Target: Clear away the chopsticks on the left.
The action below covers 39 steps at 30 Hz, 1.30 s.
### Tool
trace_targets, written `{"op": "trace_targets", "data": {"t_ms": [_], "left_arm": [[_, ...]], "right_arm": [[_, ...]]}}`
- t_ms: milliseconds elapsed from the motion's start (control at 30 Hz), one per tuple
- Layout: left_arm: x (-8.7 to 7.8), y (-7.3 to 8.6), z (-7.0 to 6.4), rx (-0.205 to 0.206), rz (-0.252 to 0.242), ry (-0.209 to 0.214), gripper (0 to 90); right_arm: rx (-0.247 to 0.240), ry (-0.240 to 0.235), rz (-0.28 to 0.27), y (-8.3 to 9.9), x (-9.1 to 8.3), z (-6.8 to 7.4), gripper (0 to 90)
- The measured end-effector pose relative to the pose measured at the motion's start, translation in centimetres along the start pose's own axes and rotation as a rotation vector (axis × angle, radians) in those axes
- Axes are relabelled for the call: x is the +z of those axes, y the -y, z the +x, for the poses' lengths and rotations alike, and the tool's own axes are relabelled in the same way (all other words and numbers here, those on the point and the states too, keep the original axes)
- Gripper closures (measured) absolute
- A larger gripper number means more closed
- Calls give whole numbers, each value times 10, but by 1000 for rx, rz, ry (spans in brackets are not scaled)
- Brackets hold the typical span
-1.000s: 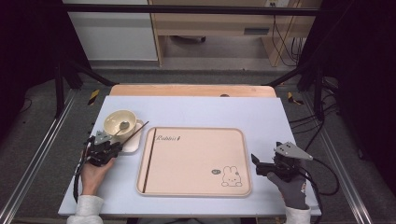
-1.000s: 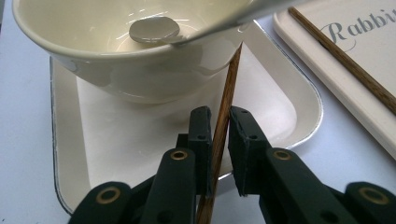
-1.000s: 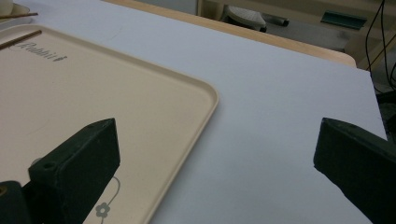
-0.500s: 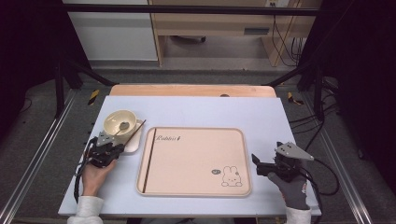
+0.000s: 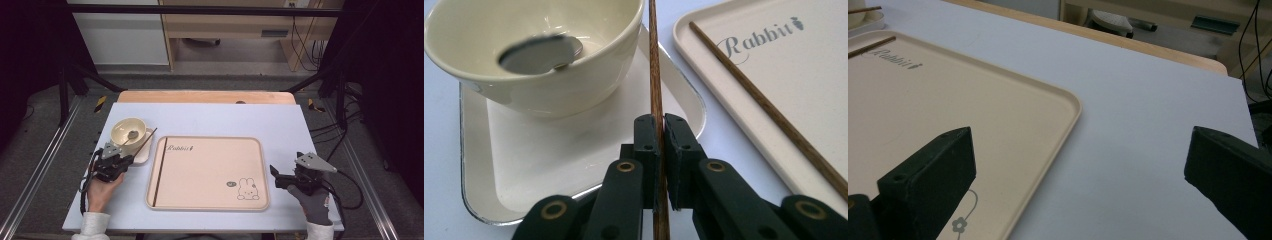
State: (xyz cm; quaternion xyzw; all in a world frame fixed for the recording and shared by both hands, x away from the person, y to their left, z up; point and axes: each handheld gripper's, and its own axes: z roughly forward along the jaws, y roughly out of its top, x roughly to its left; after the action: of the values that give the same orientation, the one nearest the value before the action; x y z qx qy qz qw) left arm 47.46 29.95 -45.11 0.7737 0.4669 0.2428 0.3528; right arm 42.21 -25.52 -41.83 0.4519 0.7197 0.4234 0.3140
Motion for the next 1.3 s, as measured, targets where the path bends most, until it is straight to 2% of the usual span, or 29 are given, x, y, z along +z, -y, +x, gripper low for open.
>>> {"op": "trace_targets", "data": {"t_ms": [100, 133, 200, 433, 733, 867, 1067, 1300], "left_arm": [[-3, -1, -3, 3, -5, 0, 849], [-4, -2, -5, -8, -13, 0, 849], [-6, -3, -8, 7, -8, -3, 849], [-11, -8, -20, 4, -30, -5, 850], [-19, -16, -40, 30, -73, -12, 850], [-24, -20, -50, 51, -94, 0, 850], [-28, -26, -65, 63, -116, 2, 850], [-34, -30, -76, 34, -144, -7, 850]], "right_arm": [[0, 1, -2, 0, 0, 0, 5], [-2, 2, -2, 0, -1, -1, 5], [9, 0, -3, 0, -1, 0, 5], [7, 4, -3, 0, -2, -1, 4], [6, 7, 1, 0, -2, -1, 4], [0, 9, 0, 0, -2, -2, 5], [3, 10, 0, 0, -3, -2, 5], [-1, 12, 2, 0, -2, -2, 5]]}}
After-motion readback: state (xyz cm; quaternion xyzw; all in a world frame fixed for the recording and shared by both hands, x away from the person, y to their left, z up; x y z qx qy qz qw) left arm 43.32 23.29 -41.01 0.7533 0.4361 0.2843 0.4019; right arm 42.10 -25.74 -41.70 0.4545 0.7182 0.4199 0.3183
